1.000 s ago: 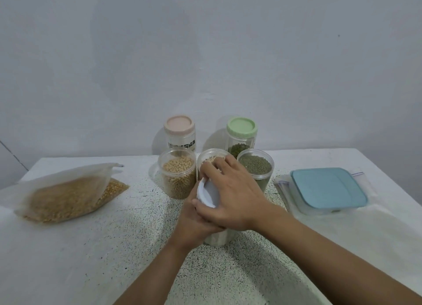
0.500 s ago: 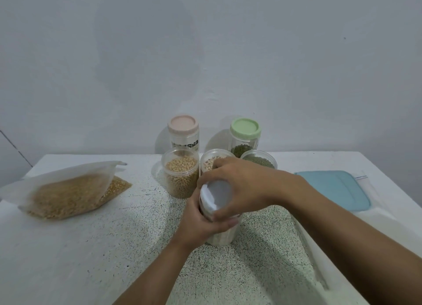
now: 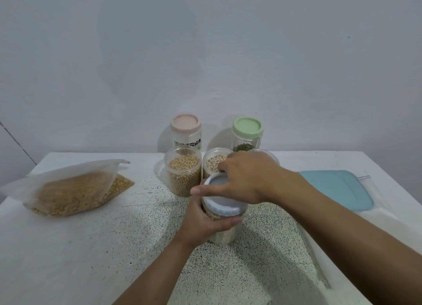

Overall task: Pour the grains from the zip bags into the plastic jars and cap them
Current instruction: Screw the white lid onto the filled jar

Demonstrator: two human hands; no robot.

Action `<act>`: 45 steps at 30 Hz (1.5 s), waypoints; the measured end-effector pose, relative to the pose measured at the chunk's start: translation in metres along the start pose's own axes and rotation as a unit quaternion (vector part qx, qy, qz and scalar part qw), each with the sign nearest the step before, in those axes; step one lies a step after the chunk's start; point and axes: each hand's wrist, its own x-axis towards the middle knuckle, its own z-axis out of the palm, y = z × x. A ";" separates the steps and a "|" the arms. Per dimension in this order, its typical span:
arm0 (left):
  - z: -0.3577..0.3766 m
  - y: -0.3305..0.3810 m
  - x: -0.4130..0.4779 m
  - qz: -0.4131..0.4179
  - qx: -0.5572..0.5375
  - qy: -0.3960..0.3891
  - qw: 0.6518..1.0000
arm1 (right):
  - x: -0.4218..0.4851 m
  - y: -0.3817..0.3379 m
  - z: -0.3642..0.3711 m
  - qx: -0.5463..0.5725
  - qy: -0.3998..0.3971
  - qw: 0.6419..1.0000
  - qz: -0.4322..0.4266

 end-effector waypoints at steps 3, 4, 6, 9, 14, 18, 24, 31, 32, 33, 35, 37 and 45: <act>-0.002 -0.001 0.001 -0.005 -0.001 -0.005 1.000 | 0.002 0.009 -0.010 0.074 -0.082 0.991 -0.079; -0.002 -0.001 0.001 -0.005 -0.001 -0.008 1.000 | 0.001 0.011 -0.012 0.088 -0.106 0.985 -0.100; -0.003 -0.002 0.001 0.000 0.001 -0.010 1.000 | 0.000 0.013 -0.011 0.089 -0.105 0.984 -0.117; 0.000 0.003 -0.001 -0.013 0.012 -0.009 1.000 | -0.001 0.006 -0.002 0.027 -0.013 0.997 -0.074; 0.000 0.002 -0.001 -0.015 0.023 -0.013 1.000 | 0.000 0.009 0.004 -0.047 0.049 0.997 0.048; -0.002 0.002 0.001 -0.018 0.032 -0.020 0.999 | -0.004 0.027 0.001 0.080 0.007 0.993 -0.082; -0.004 -0.001 -0.001 -0.028 0.055 0.007 0.998 | -0.006 0.027 0.006 0.077 -0.065 0.977 -0.190; 0.000 0.006 -0.003 -0.020 0.061 0.016 0.998 | -0.012 0.037 0.015 -0.004 0.020 0.992 -0.122; 0.000 0.008 -0.004 -0.027 0.060 0.018 0.998 | -0.011 0.041 0.016 0.035 -0.003 0.989 -0.140; 0.001 0.009 -0.004 -0.033 0.061 0.018 0.997 | -0.011 0.045 0.016 0.074 -0.027 0.983 -0.163; 0.001 0.010 -0.004 -0.034 0.061 0.004 0.998 | -0.010 0.048 0.017 0.117 -0.045 0.971 -0.206; 0.001 0.011 -0.004 -0.033 0.064 -0.010 0.997 | -0.009 0.044 0.023 0.110 -0.022 0.971 -0.213; 0.002 0.017 -0.005 0.003 0.107 0.010 0.994 | -0.003 0.027 0.049 0.036 0.118 0.974 -0.189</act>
